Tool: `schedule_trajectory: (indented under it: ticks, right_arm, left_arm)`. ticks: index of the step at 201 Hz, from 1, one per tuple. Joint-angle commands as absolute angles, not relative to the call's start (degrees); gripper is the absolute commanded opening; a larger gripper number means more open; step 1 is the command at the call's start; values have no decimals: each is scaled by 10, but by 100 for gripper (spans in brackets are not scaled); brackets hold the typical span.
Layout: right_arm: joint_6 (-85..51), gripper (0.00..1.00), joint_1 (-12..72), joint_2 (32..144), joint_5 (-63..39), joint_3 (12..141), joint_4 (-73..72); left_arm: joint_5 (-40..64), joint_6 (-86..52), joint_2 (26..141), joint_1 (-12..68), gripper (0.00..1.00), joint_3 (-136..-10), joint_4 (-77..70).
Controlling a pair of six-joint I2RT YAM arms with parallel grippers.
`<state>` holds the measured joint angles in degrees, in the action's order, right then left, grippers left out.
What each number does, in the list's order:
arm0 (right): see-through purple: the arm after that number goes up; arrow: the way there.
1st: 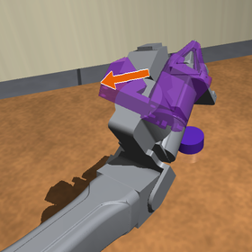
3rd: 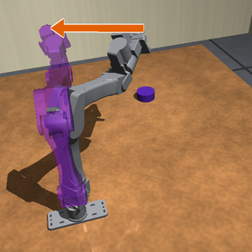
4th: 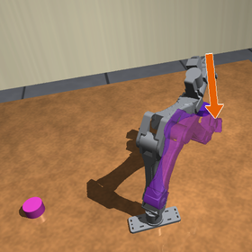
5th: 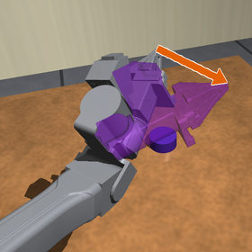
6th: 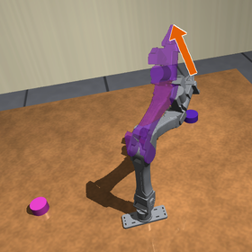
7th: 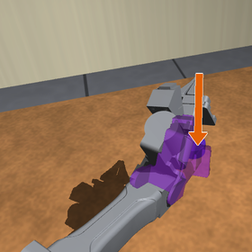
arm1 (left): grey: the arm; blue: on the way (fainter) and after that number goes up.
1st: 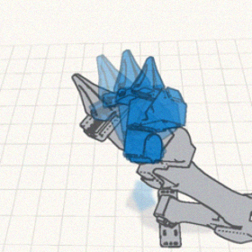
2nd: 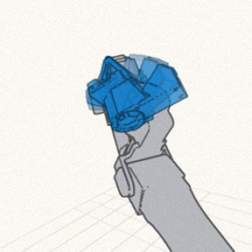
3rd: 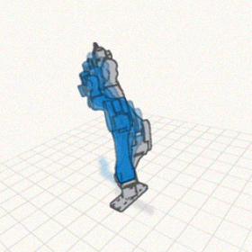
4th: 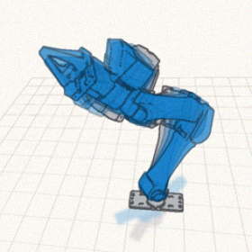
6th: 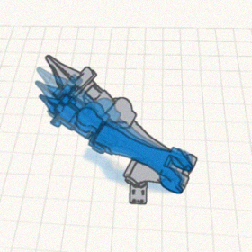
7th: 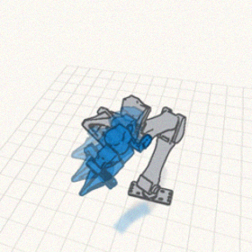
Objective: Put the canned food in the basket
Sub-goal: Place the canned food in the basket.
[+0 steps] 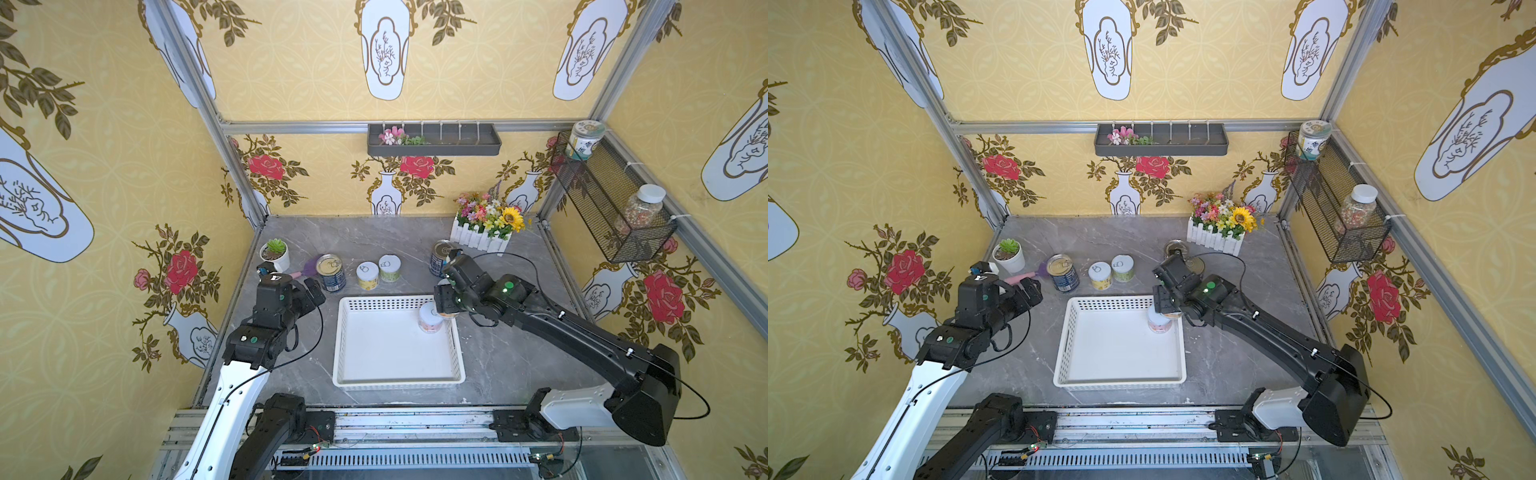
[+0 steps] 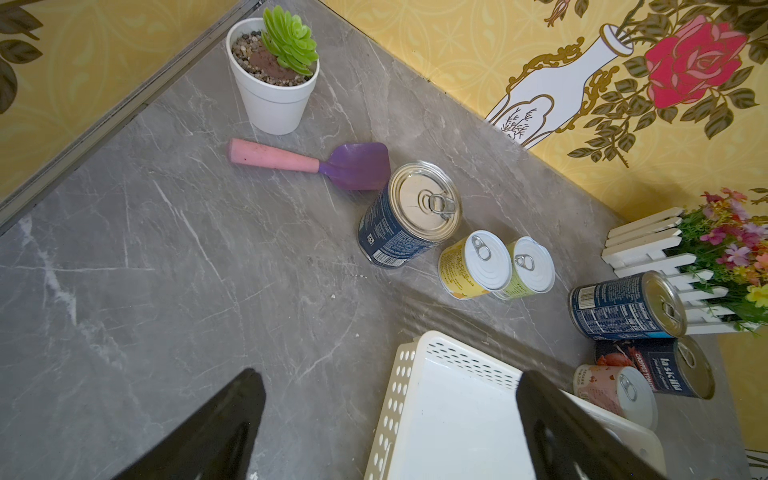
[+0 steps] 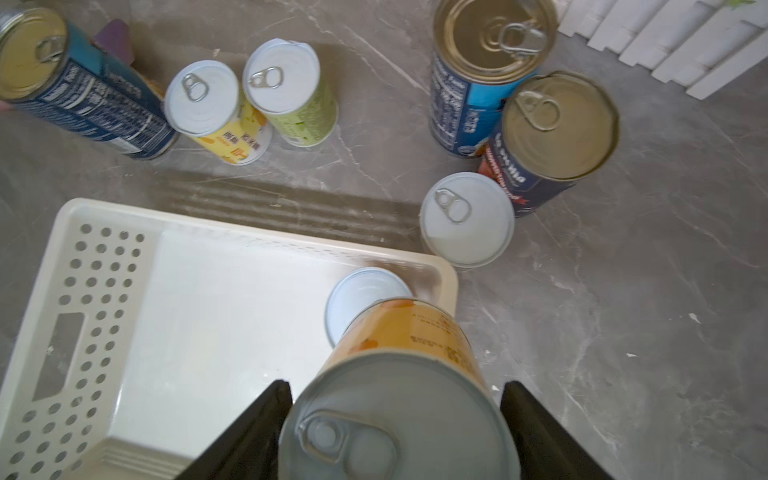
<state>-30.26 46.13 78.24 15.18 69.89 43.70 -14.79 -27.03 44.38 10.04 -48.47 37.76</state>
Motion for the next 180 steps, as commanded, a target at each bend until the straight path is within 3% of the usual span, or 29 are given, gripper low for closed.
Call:
schedule_trajectory:
  ticks: [1, 99, 180]
  right_arm:
    - [-330, 71, 498, 813, 192, 732, 435]
    - [-347, 70, 547, 1008, 176, 835, 395]
    - [-329, 69, 540, 1079, 170, 865, 358]
  left_arm:
    - [-149, -270, 441, 100, 100, -480, 376]
    - [-146, -268, 438, 101, 100, -479, 374]
    - [-141, -267, 443, 100, 100, -479, 373]
